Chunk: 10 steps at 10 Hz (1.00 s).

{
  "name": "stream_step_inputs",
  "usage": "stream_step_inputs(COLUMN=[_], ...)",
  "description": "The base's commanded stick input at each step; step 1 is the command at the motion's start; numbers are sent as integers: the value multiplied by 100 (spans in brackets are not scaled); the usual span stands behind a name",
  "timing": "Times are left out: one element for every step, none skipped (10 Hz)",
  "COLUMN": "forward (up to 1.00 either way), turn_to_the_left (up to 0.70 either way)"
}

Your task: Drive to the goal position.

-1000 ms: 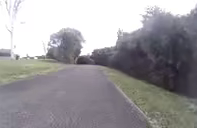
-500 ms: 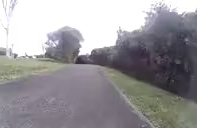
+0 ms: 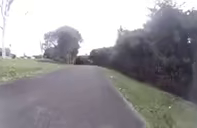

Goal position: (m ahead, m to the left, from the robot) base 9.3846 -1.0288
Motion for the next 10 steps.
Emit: stream_step_inputs(forward=[70,70,70,70,70,70,70,70,70,70], turn_to_the_left=[0,0,0,15,27,27,27,27,27,27])
